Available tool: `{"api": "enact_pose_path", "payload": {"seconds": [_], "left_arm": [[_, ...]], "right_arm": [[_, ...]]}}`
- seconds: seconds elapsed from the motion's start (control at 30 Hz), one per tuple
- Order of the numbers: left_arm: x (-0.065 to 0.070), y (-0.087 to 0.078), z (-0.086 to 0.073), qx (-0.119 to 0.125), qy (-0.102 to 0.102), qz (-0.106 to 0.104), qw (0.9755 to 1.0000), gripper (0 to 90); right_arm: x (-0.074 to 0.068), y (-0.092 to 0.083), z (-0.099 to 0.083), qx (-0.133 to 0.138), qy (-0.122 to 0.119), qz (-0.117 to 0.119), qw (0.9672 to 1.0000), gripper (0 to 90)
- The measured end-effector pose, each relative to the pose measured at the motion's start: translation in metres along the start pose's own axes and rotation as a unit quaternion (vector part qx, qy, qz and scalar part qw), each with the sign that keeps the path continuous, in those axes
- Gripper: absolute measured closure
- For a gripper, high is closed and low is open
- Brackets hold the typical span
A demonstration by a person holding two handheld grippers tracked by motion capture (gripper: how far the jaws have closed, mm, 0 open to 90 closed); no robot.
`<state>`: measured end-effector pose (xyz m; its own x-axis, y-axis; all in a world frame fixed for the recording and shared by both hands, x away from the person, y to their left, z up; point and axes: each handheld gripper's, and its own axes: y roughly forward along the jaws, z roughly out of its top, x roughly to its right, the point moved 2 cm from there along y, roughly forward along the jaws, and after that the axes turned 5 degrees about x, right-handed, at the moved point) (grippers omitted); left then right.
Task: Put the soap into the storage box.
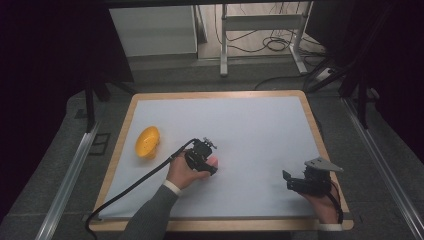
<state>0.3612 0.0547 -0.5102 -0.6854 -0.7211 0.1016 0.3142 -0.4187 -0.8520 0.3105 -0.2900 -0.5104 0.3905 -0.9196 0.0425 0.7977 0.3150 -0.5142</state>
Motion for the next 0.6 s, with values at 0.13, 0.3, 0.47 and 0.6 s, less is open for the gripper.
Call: {"api": "enact_pose_path", "payload": {"seconds": [0.13, 0.3, 0.47, 0.6], "left_arm": [[0.002, 0.001, -0.001, 0.002, -0.003, 0.004, 1.0000, 55.2], [0.001, 0.000, -0.001, 0.004, 0.000, 0.006, 1.0000, 60.2], [0.000, -0.004, -0.001, 0.015, -0.001, 0.006, 0.9999, 60.2], [0.000, -0.013, 0.001, 0.028, -0.001, 0.001, 0.9996, 60.2]], "right_arm": [[0.000, 0.000, 0.000, 0.000, 0.000, 0.000, 1.0000, 7.7], [0.001, 0.001, -0.001, -0.002, 0.000, 0.000, 1.0000, 7.7], [0.002, -0.001, 0.000, 0.001, 0.000, -0.002, 1.0000, 7.7], [0.002, -0.002, 0.000, 0.003, 0.002, -0.003, 1.0000, 7.7]]}}
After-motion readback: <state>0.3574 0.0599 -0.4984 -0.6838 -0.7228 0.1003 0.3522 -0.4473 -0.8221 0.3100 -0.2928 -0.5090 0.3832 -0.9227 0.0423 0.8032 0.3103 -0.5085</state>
